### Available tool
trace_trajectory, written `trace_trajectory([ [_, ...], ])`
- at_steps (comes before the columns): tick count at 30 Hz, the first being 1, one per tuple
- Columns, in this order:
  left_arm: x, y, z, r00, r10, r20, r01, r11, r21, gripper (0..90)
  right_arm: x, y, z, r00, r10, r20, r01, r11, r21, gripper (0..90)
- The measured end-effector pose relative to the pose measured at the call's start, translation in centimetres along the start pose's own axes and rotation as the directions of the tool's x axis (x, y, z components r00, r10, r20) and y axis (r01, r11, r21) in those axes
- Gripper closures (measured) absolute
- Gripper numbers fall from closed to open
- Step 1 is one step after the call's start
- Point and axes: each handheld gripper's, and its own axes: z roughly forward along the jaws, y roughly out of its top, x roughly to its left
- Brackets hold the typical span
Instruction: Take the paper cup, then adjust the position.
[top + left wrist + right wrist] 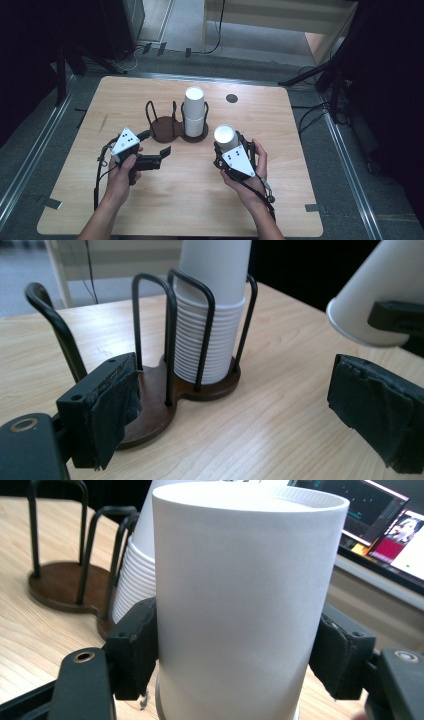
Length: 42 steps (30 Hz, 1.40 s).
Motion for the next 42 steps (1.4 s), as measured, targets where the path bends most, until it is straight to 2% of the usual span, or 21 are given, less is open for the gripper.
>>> trace_trajectory([
  [4, 0.1, 0.1, -0.2, 0.9998, -0.015, 0.011, 0.015, 0.9999, 0.002, 7.0, 0.3, -0.2, 0.1, 0.995, -0.098, 0.018, 0.099, 0.994, -0.037, 28.8],
  [5, 0.1, 0.1, -0.2, 0.9998, -0.013, 0.012, 0.013, 0.9999, 0.001, 7.0, 0.5, -0.2, 0.1, 0.9898, -0.139, 0.031, 0.14, 0.989, -0.038, 28.8],
  [9, -0.4, 0.4, -0.2, 0.9996, -0.001, 0.03, 0.001, 1.0, 0.01, 7.6, 1.0, -0.3, 0.2, 0.9678, -0.243, 0.067, 0.246, 0.969, -0.038, 28.8],
  [11, -0.7, 0.6, -0.1, 0.9989, 0.007, 0.046, -0.008, 0.9999, 0.014, 8.0, 1.4, -0.4, 0.3, 0.9494, -0.303, 0.083, 0.307, 0.951, -0.04, 28.9],
  [13, -1.1, 0.7, -0.1, 0.998, 0.016, 0.062, -0.017, 0.9997, 0.019, 8.0, 1.9, -0.5, 0.3, 0.935, -0.343, 0.089, 0.348, 0.937, -0.04, 28.8],
  [16, -1.5, 0.8, 0.1, 0.996, 0.024, 0.087, -0.027, 0.9992, 0.031, 8.0, 2.5, -0.7, 0.4, 0.9071, -0.41, 0.096, 0.415, 0.909, -0.046, 29.1],
  [20, -1.8, 0.7, 0.3, 0.9934, 0.036, 0.109, -0.041, 0.9984, 0.038, 7.9, 3.4, -1.0, 0.5, 0.8633, -0.496, 0.093, 0.503, 0.861, -0.075, 29.3],
  [22, -2.0, 0.7, 0.4, 0.9924, 0.045, 0.115, -0.049, 0.998, 0.038, 7.9, 3.7, -1.1, 0.6, 0.8372, -0.538, 0.096, 0.546, 0.833, -0.086, 29.3],
  [23, -2.2, 0.7, 0.4, 0.9917, 0.045, 0.121, -0.05, 0.9981, 0.037, 7.9, 4.0, -1.2, 0.6, 0.8291, -0.55, 0.1, 0.558, 0.826, -0.085, 29.3],
  [25, -2.4, 0.7, 0.6, 0.99, 0.051, 0.131, -0.057, 0.9976, 0.04, 7.9, 4.2, -1.3, 0.6, 0.8056, -0.582, 0.109, 0.591, 0.802, -0.088, 29.3],
  [27, -2.8, 0.7, 0.7, 0.9881, 0.058, 0.143, -0.065, 0.997, 0.043, 7.9, 4.5, -1.4, 0.7, 0.786, -0.607, 0.116, 0.617, 0.783, -0.084, 29.3],
  [28, -2.9, 0.7, 0.8, 0.9867, 0.067, 0.148, -0.075, 0.996, 0.048, 7.9, 4.6, -1.5, 0.7, 0.7735, -0.622, 0.121, 0.632, 0.771, -0.08, 29.3],
  [31, -3.4, 0.7, 1.1, 0.9817, 0.071, 0.176, -0.082, 0.995, 0.056, 7.9, 4.8, -1.6, 0.6, 0.7611, -0.637, 0.124, 0.647, 0.758, -0.079, 29.3],
  [32, -3.5, 0.7, 1.2, 0.9786, 0.073, 0.193, -0.086, 0.9945, 0.06, 7.8, 4.8, -1.6, 0.6, 0.76, -0.638, 0.124, 0.649, 0.757, -0.081, 29.2],
  [33, -3.6, 0.7, 1.2, 0.9761, 0.078, 0.203, -0.092, 0.994, 0.06, 7.8, 4.9, -1.6, 0.6, 0.7506, -0.648, 0.127, 0.66, 0.747, -0.086, 29.2],
  [34, -3.7, 0.7, 1.2, 0.9748, 0.076, 0.21, -0.09, 0.9943, 0.057, 7.8, 4.9, -1.6, 0.6, 0.7452, -0.655, 0.127, 0.666, 0.74, -0.091, 29.2],
  [35, -3.8, 0.7, 1.2, 0.9739, 0.081, 0.212, -0.095, 0.994, 0.056, 7.8, 5.0, -1.6, 0.5, 0.734, -0.666, 0.131, 0.678, 0.729, -0.095, 29.2],
  [36, -3.9, 0.7, 1.3, 0.9738, 0.08, 0.213, -0.094, 0.9941, 0.054, 7.8, 5.1, -1.6, 0.5, 0.7338, -0.667, 0.13, 0.679, 0.728, -0.096, 29.2],
  [39, -4.0, 0.8, 1.3, 0.9729, 0.079, 0.217, -0.092, 0.9943, 0.053, 7.8, 5.5, -1.6, 0.5, 0.7139, -0.688, 0.129, 0.7, 0.706, -0.106, 29.2],
  [40, -4.1, 0.8, 1.3, 0.9721, 0.079, 0.221, -0.093, 0.9942, 0.054, 7.8, 5.6, -1.6, 0.5, 0.7158, -0.687, 0.126, 0.698, 0.708, -0.108, 29.2],
  [42, -4.3, 0.8, 1.4, 0.9712, 0.082, 0.223, -0.097, 0.9938, 0.055, 7.8, 5.9, -1.6, 0.4, 0.7105, -0.693, 0.121, 0.704, 0.702, -0.111, 29.1],
])
